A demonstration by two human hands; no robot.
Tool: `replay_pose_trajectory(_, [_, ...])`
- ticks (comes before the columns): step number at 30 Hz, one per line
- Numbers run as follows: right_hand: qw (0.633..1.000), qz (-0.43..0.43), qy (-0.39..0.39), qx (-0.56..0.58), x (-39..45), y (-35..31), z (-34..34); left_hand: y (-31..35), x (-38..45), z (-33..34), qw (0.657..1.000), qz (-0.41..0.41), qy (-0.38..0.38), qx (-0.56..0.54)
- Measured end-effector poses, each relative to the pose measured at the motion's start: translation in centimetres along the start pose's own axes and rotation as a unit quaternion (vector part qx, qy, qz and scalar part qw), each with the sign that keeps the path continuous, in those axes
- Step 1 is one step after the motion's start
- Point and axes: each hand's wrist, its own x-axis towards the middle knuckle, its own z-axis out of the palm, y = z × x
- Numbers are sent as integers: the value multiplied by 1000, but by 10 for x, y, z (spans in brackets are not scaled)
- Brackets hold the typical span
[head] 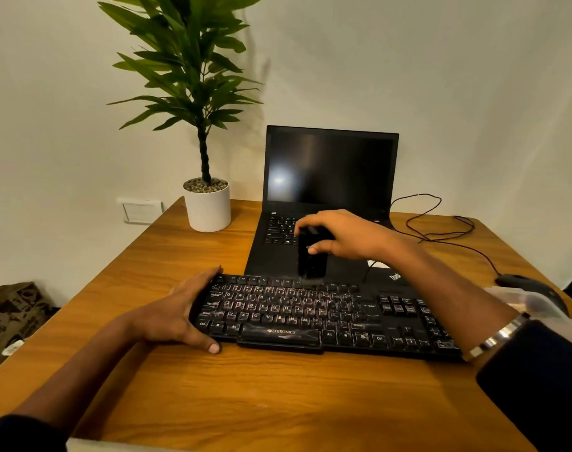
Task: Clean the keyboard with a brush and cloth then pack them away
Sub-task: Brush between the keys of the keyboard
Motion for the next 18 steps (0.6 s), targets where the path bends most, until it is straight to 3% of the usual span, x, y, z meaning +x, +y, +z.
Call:
replay_pose_trajectory(6, [995, -17, 54, 77, 16, -16, 15, -1, 0, -8, 998, -10, -35, -50])
replay_pose_trajectory(13, [998, 6, -47, -45, 30, -20, -1, 1, 2, -10, 997, -22, -42, -68])
replay_pose_trajectory(18, [997, -29, 27, 62, 56, -62, 14, 1, 3, -12, 996, -5, -40, -80])
